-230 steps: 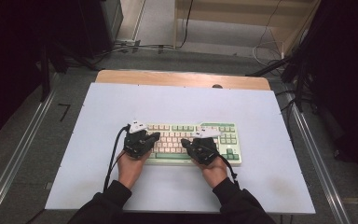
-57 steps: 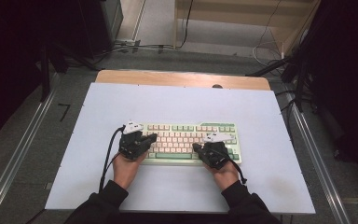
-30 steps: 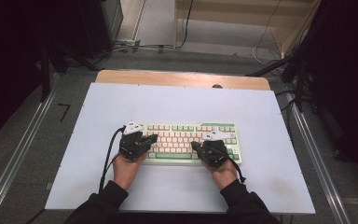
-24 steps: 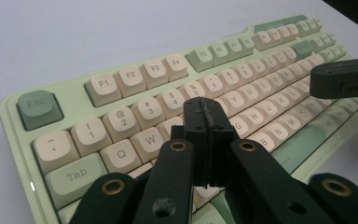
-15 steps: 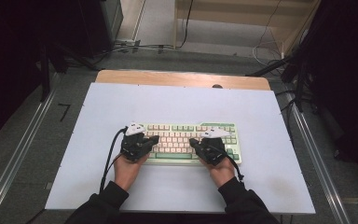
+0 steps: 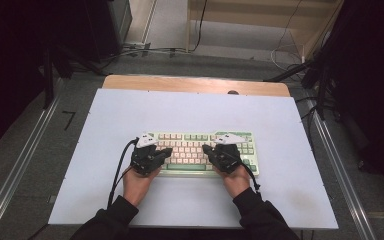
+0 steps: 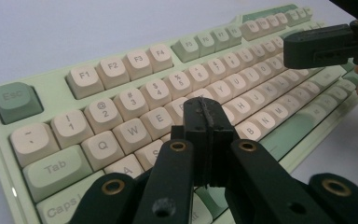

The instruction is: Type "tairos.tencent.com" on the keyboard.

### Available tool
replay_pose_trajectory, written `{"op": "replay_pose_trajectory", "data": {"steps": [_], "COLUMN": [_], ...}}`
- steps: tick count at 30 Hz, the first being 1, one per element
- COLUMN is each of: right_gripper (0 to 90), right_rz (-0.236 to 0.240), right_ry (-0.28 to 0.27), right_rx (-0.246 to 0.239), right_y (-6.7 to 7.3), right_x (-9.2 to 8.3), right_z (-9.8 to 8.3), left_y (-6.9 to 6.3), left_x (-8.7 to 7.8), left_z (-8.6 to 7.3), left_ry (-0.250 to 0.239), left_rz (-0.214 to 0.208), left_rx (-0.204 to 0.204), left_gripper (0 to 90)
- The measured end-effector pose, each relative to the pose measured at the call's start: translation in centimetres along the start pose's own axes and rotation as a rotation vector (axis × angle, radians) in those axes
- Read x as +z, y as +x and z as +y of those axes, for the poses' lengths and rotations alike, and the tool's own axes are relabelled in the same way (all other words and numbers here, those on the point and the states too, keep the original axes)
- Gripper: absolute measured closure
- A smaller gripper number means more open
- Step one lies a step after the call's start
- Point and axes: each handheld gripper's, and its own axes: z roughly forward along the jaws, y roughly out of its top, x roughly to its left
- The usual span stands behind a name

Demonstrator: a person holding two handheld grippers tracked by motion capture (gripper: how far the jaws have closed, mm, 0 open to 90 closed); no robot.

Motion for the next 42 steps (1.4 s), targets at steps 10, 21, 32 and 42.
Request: {"op": "replay_pose_trajectory", "data": {"steps": [10,21,32,42], "right_gripper": [87.3,87.3,87.3,87.3], "right_rz": [-0.004,-0.005,-0.006,-0.007], "right_ry": [-0.001,-0.003,0.001,-0.004], "right_rx": [0.002,-0.003,-0.001,0.001], "right_y": [-0.1,-0.1,-0.2,-0.2], "right_x": [0.1,0.2,0.2,0.1], "right_z": [0.1,0.1,0.1,0.1], "left_y": [-0.4,-0.7,-1.1,-0.6], "left_x": [0.7,1.0,1.4,0.5], "left_z": [-0.5,-0.7,-1.0,-0.4], "left_ry": [0.021,0.035,0.058,0.002], "left_rz": [-0.007,-0.011,0.005,-0.001], "left_rx": [0.006,0.015,0.033,0.011], "left_gripper": [90.0,90.0,90.0,90.0]}}
